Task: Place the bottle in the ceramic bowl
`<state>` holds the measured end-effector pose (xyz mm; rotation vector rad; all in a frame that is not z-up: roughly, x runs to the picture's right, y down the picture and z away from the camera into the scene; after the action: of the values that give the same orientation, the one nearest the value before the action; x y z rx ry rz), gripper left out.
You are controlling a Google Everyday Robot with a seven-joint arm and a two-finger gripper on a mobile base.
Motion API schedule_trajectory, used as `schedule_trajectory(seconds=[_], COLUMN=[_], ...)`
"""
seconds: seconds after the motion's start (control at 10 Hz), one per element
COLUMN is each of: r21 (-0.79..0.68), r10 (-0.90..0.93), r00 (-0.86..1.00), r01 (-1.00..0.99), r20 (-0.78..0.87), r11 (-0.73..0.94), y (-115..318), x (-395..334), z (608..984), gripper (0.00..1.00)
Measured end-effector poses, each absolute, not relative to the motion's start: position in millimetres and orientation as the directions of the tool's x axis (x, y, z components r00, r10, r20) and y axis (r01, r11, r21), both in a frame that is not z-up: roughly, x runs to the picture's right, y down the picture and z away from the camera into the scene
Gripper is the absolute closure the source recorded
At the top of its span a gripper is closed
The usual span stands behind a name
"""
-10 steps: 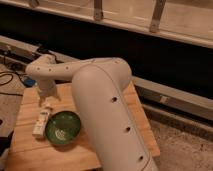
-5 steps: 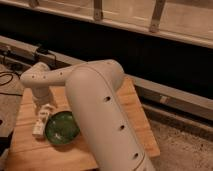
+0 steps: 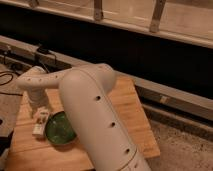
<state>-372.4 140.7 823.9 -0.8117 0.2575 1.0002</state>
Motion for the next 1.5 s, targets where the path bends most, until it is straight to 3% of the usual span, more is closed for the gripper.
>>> schedule_trajectory(seconds=[0.5, 0.7, 1.0, 1.2, 1.5], r21=[-0.506, -0.495, -0.498, -0.508, -0.518], r10=[0.584, 0.564, 0.59, 0.603, 0.626], r00=[0.564, 0.558, 0.559, 0.564, 0.57], r01=[-0.815, -0.823, -0.819, -0.813, -0.804], r20=[-0.584, -0.608, -0.583, -0.564, -0.532], r11=[0.283, 0.28, 0.284, 0.285, 0.292], y=[163.8, 172.2, 162.3, 157.0, 146.5], x=[-384.2, -377.1, -372.3, -375.3, -377.2], z=[845.5, 859.0, 851.4, 844.5, 836.9], gripper=[0.35, 0.5, 0.82, 0.98, 1.0])
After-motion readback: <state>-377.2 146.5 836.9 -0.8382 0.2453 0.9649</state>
